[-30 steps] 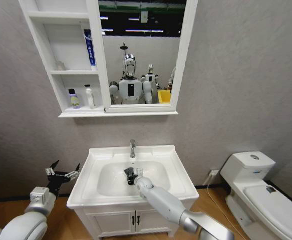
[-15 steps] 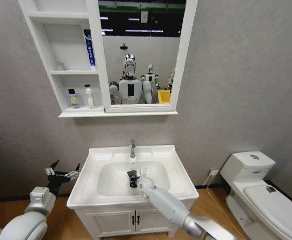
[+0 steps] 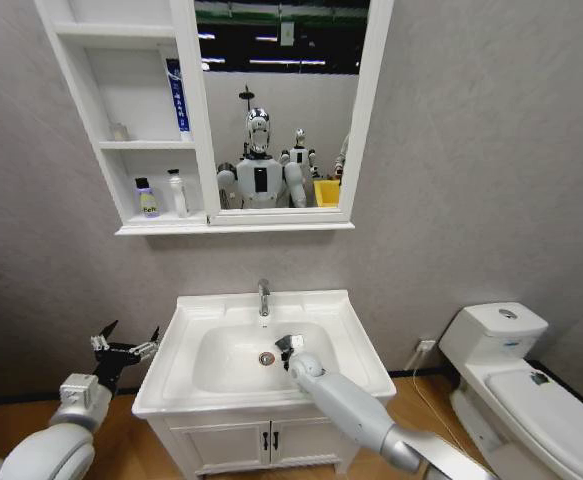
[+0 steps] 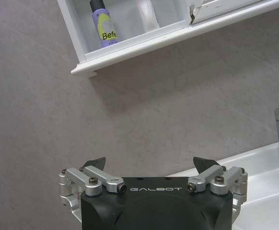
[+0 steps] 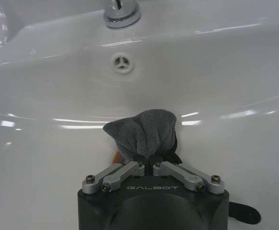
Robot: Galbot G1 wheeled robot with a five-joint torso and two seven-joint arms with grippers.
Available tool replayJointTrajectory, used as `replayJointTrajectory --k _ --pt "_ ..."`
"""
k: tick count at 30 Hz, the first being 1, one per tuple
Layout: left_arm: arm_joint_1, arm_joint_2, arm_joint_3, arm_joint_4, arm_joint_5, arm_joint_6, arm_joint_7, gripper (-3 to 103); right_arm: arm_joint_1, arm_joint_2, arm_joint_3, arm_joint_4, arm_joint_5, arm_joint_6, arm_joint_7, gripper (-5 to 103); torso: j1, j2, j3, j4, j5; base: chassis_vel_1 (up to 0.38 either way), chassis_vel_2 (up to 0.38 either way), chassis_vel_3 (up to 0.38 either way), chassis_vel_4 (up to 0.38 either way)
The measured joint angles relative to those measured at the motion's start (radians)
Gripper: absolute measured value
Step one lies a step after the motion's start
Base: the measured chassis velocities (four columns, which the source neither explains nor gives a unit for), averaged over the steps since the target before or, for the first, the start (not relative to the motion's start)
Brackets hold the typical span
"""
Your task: Move facial cleanser and shampoo from washbasin to cabinet, then wipe washbasin with towel.
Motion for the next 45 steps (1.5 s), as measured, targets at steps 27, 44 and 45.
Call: replayJointTrajectory --k 27,44,45 --pt "0.000 0.000 0.000 0.000 0.000 0.000 0.000 100 -0.027 0.070 0.052 -0.009 0.128 0.001 0.036 3 0.000 0.000 0.000 0.0006 0.0001 0.000 0.000 0.000 0.000" --pt "0.000 0.000 0.000 0.000 0.000 0.000 0.000 100 -0.044 0.127 0.097 0.032 0.299 0.027 -0.016 3 0.000 0.000 0.000 0.0007 0.0000 0.000 0.000 0.000 0.000" --pt "0.000 0.000 0.000 0.000 0.000 0.000 0.000 100 -0.044 0.127 0.097 0.032 0.299 0.027 -0.016 3 0.000 0.000 0.000 0.0007 0.0000 0.000 0.000 0.000 0.000"
